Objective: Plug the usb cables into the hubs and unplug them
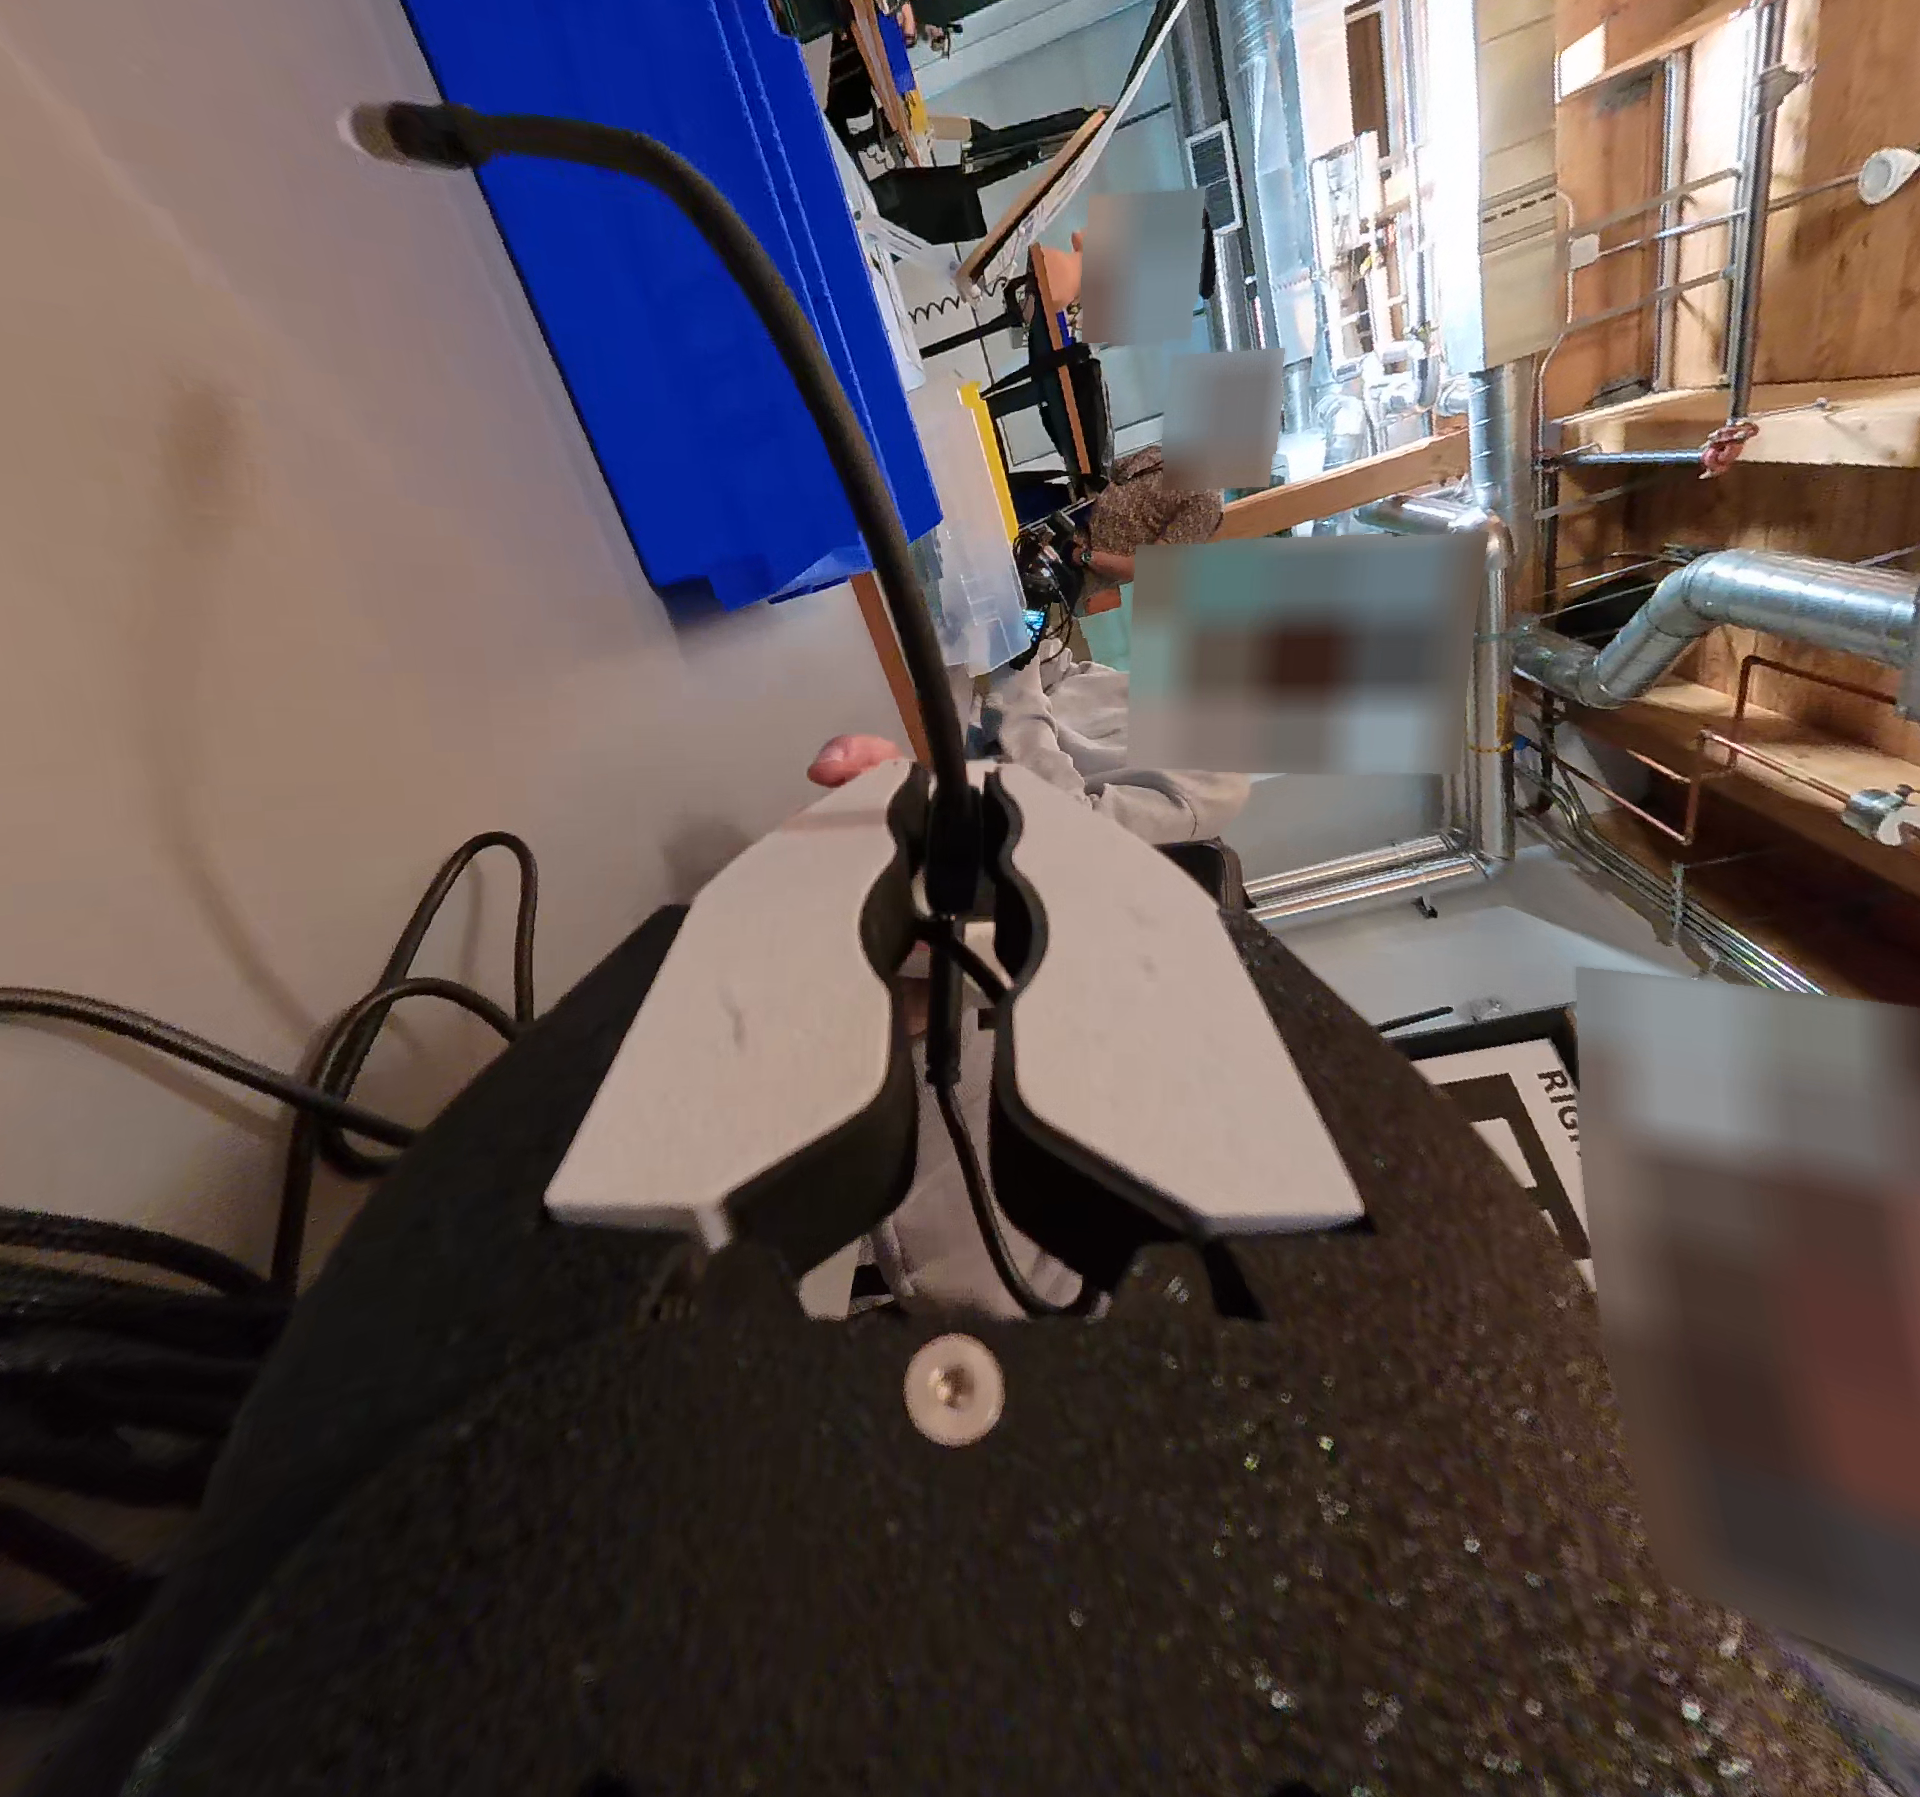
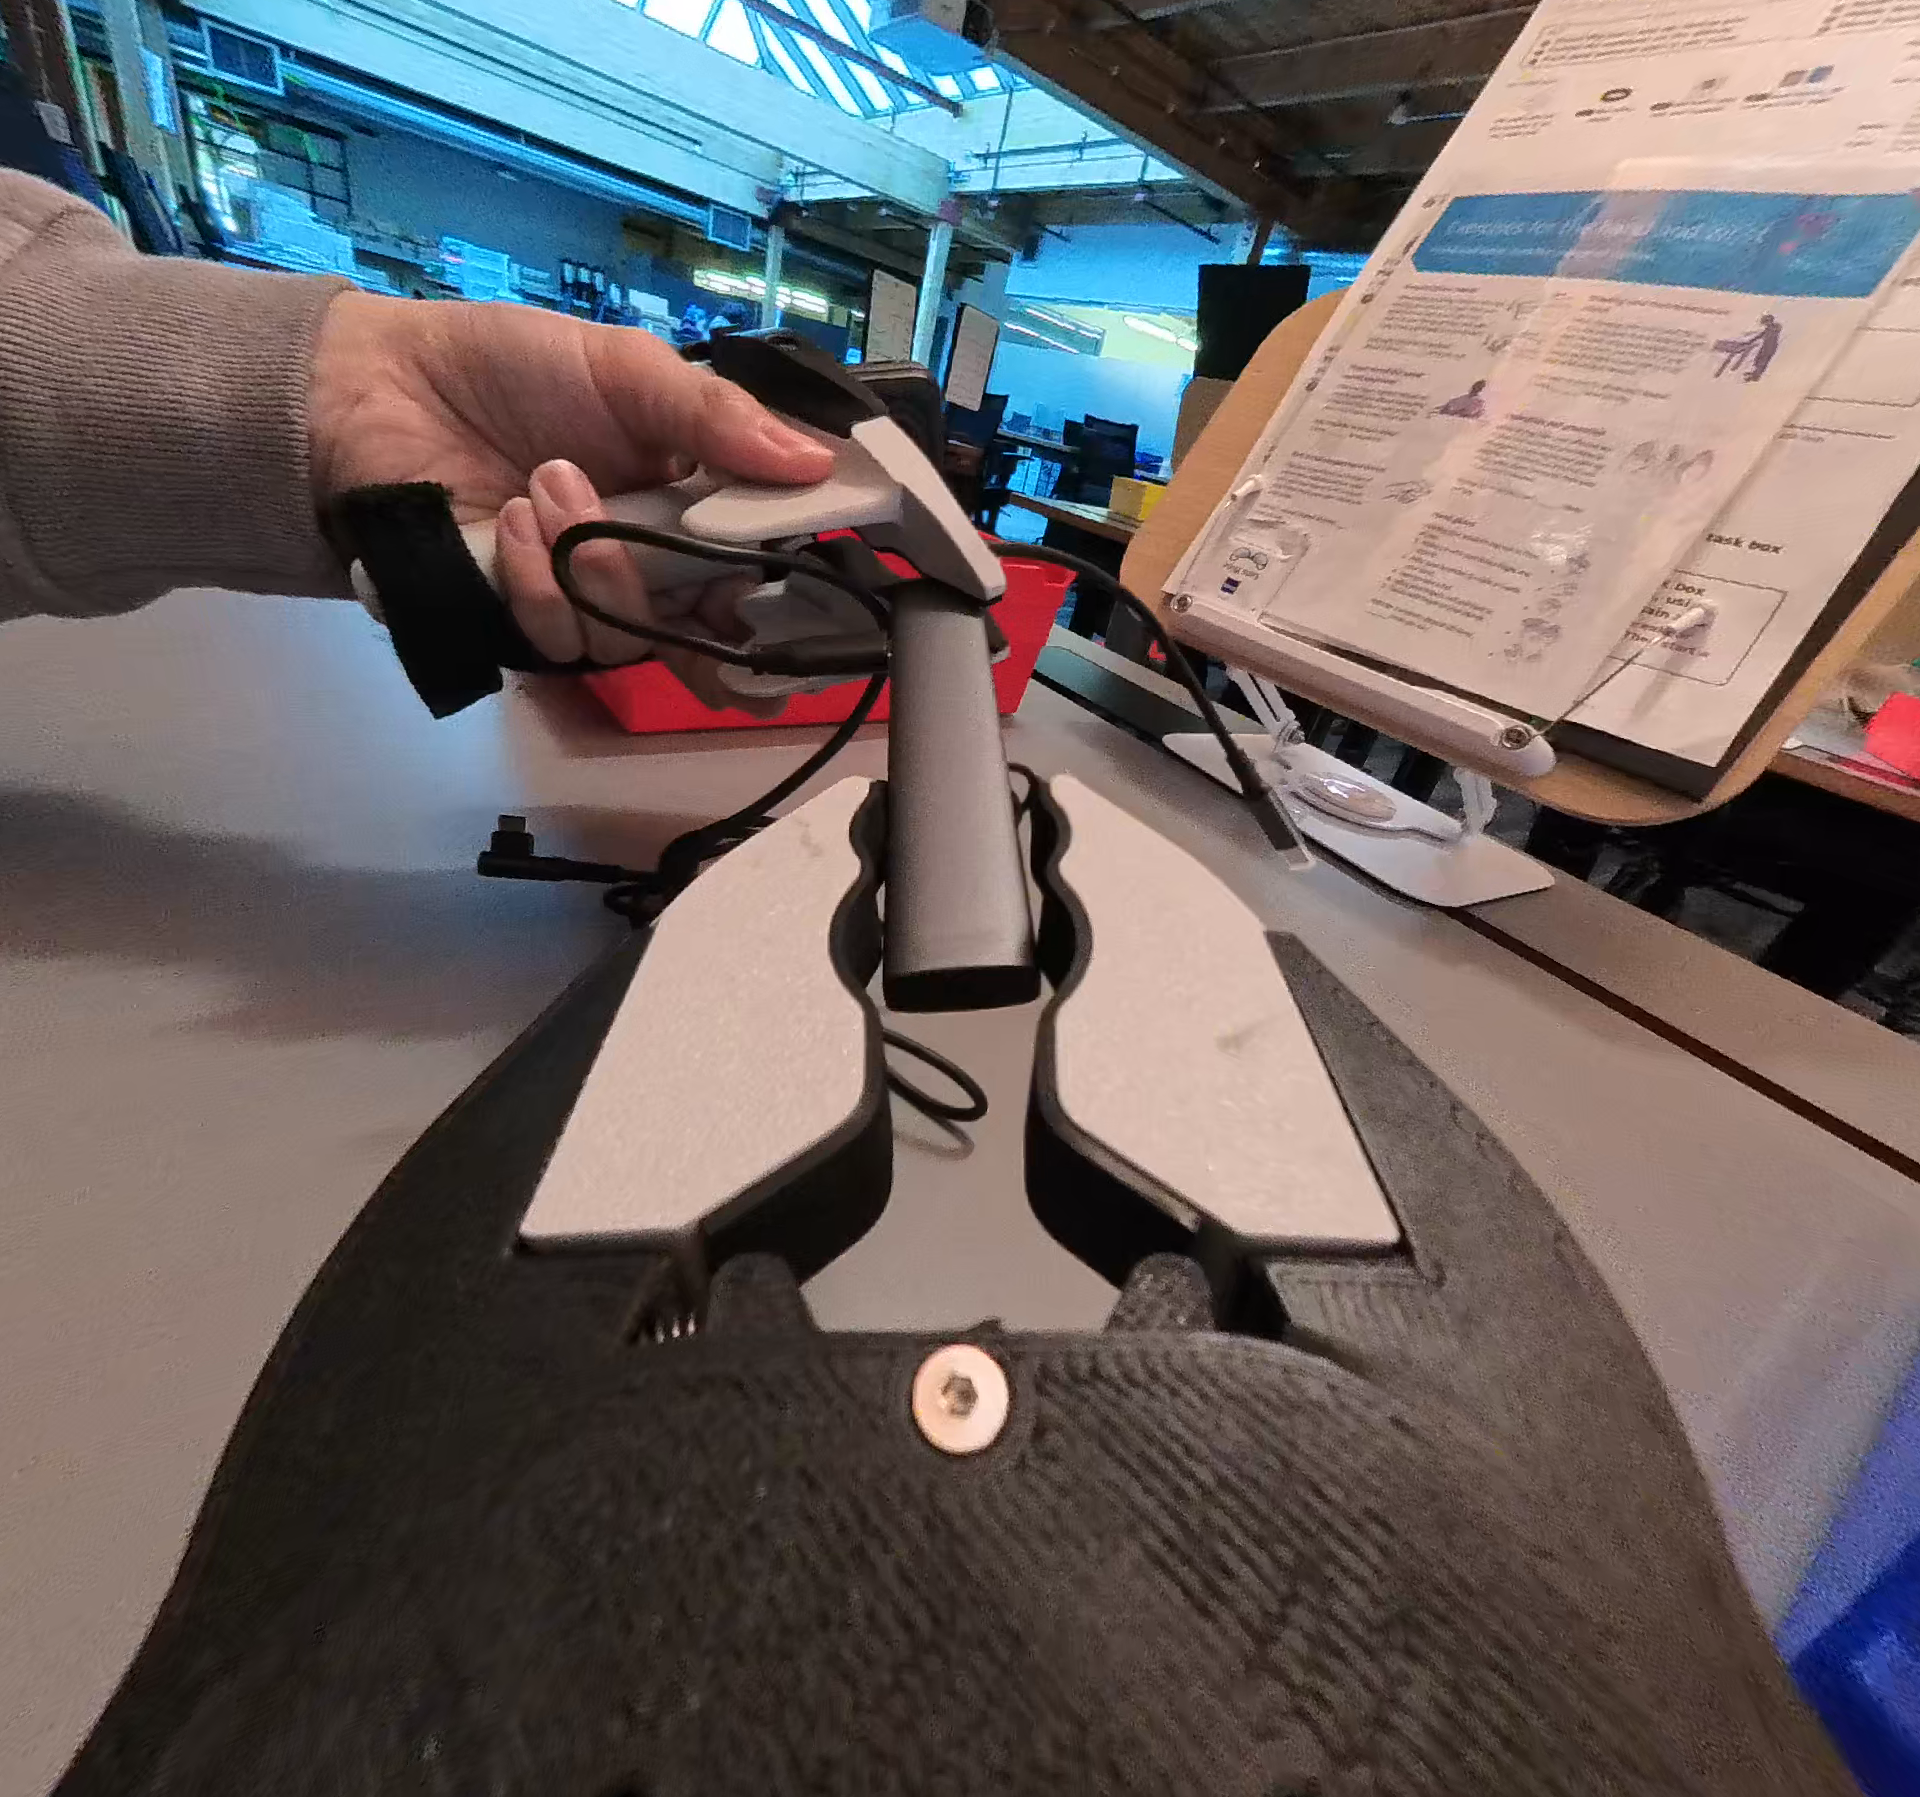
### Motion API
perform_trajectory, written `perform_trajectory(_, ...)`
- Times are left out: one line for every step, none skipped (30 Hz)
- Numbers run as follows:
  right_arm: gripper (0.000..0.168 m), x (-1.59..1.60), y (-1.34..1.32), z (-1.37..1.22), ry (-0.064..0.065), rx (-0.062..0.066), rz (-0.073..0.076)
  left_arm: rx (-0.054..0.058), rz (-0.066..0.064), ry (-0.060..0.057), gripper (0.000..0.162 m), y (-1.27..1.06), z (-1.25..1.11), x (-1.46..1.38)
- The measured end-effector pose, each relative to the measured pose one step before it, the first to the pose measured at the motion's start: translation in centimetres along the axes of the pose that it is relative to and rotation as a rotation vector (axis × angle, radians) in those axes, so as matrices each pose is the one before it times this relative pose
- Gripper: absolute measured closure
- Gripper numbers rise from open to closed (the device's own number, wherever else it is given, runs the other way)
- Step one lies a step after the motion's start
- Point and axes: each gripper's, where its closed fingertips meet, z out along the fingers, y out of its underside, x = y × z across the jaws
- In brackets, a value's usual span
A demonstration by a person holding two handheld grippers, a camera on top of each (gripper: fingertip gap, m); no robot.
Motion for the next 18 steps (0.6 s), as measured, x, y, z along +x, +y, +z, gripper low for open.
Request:
perform_trajectory(0.143, -0.170, -0.040, 0.064, -0.0056, -0.0017, -0.0041, 0.0027, 0.0011, -0.0029, 0.153, -0.103, 0.003, 0.005)
perform_trajectory(0.143, -0.027, 0.029, 0.066, 0.0032, -0.0070, 0.0029, 0.0032, -0.0006, -0.0015, 0.153, -0.125, 0.005, -0.012)
perform_trajectory(0.143, -0.050, 0.082, 0.091, -0.0006, -0.0097, 0.0085, 0.0039, -0.0045, 0.0013, 0.153, -0.133, 0.021, 0.011)
perform_trajectory(0.143, -0.090, 0.152, 0.094, -0.0060, -0.0136, 0.0173, 0.0050, -0.0036, -0.0045, 0.153, -0.146, 0.009, -0.101)
perform_trajectory(0.143, -0.031, 0.164, 0.091, -0.0012, -0.0116, 0.0188, 0.0029, 0.0011, -0.0095, 0.153, -0.107, 0.014, -0.175)
perform_trajectory(0.144, 0.007, 0.225, 0.062, 0.0007, -0.0145, 0.0154, -0.0036, 0.0100, -0.0189, 0.153, -0.049, 0.004, -0.324)
perform_trajectory(0.144, 0.030, 0.219, 0.066, -0.0008, -0.0202, 0.0128, -0.0085, 0.0247, -0.0314, 0.153, -0.006, -0.021, -0.491)
perform_trajectory(0.144, 0.120, 0.087, 0.048, 0.0093, -0.0086, 0.0127, -0.0083, 0.0389, -0.0452, 0.152, -0.032, -0.042, -0.649)
perform_trajectory(0.144, 0.177, -0.051, 0.056, 0.0145, 0.0030, 0.0196, 0.0017, 0.0568, -0.0613, 0.149, -0.162, -0.067, -0.780)
perform_trajectory(0.144, 0.304, 0.082, 0.065, 0.0195, -0.0066, 0.0216, 0.0187, 0.0614, -0.0632, 0.142, -0.383, -0.144, -0.663)
perform_trajectory(0.144, 0.372, 0.081, -0.011, 0.0203, -0.0060, 0.0163, 0.0303, 0.0687, -0.0536, 0.133, -0.536, -0.284, -0.366)
perform_trajectory(0.143, 0.367, 0.119, -0.054, 0.0136, -0.0095, 0.0199, 0.0319, 0.0769, -0.0431, 0.125, -0.579, -0.394, -0.039)
perform_trajectory(0.144, 0.403, -0.028, -0.125, 0.0164, 0.0028, 0.0129, 0.0295, 0.0909, -0.0297, 0.123, -0.591, -0.455, 0.298)
perform_trajectory(0.144, 0.431, -0.096, -0.133, 0.0201, 0.0092, 0.0151, 0.0308, 0.1121, -0.0192, 0.123, -0.661, -0.503, 0.558)
perform_trajectory(0.144, 0.278, 0.005, -0.046, 0.0078, 0.0002, 0.0154, 0.0249, 0.1226, -0.0306, 0.123, -0.631, -0.533, 0.488)
perform_trajectory(0.143, 0.141, -0.008, -0.025, 0.0034, 0.0015, 0.0103, 0.0154, 0.1306, -0.0315, 0.123, -0.534, -0.525, 0.468)
perform_trajectory(0.143, 0.107, -0.045, -0.030, 0.0057, 0.0034, 0.0038, -0.0033, 0.1351, -0.0209, 0.123, -0.277, -0.498, 0.534)
perform_trajectory(0.143, 0.080, -0.001, -0.011, 0.0054, 0.0009, 0.0020, -0.0260, 0.1283, -0.0071, 0.124, 0.081, -0.453, 0.633)
